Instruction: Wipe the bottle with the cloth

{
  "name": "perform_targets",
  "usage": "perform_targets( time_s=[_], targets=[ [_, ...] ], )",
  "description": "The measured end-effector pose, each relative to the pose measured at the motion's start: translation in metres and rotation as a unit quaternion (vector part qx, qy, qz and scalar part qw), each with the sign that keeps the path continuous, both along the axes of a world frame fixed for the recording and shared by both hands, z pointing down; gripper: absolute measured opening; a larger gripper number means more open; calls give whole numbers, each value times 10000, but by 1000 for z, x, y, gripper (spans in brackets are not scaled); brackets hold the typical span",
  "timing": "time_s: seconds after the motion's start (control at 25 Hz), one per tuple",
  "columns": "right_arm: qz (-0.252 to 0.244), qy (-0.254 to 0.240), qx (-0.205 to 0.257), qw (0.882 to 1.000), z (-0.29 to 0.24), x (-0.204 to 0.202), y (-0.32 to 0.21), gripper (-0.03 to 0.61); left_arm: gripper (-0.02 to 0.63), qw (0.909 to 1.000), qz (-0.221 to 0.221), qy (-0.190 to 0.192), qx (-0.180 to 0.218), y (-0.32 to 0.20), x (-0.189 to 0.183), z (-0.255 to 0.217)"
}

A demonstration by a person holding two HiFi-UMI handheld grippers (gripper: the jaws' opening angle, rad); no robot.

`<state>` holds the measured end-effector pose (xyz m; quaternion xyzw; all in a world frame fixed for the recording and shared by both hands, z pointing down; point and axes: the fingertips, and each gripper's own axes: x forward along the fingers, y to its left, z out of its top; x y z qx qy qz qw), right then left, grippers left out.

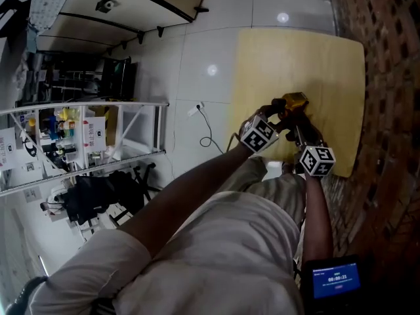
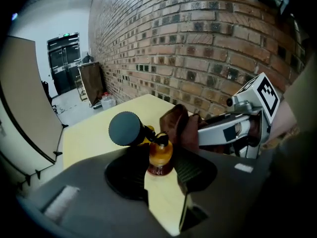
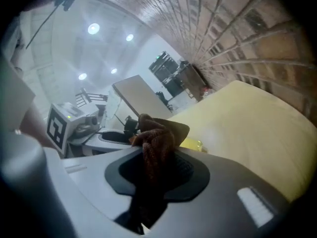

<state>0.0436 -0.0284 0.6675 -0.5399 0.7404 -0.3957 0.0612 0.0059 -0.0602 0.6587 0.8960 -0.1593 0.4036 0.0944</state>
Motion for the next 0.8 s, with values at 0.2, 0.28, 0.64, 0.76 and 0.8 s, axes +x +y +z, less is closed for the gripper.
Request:
perform_targets(
  time_s=[0.2,0.28,0.64,0.76,0.8],
  targets=[
    [-155,361,-69,9992,26,-13,-21,86,166,9999,108,-20,-128,5,-2,1],
    [-23,586,-432,9973,54,-8,-21,84,166,9998,119,-14,-147,6,-2,2],
    [-1070,1547,-2050,9605,118,-21,-12,81,167,9999,12,95,-118,5,-10,1],
    [-313,595,-2045,9765,99,11,-12,81,167,9997,186,42,-139,6,-9,3],
    [9,198,-1873,9821,89,25,-13,81,167,9995,294,30,-148,6,-9,3]
  ],
)
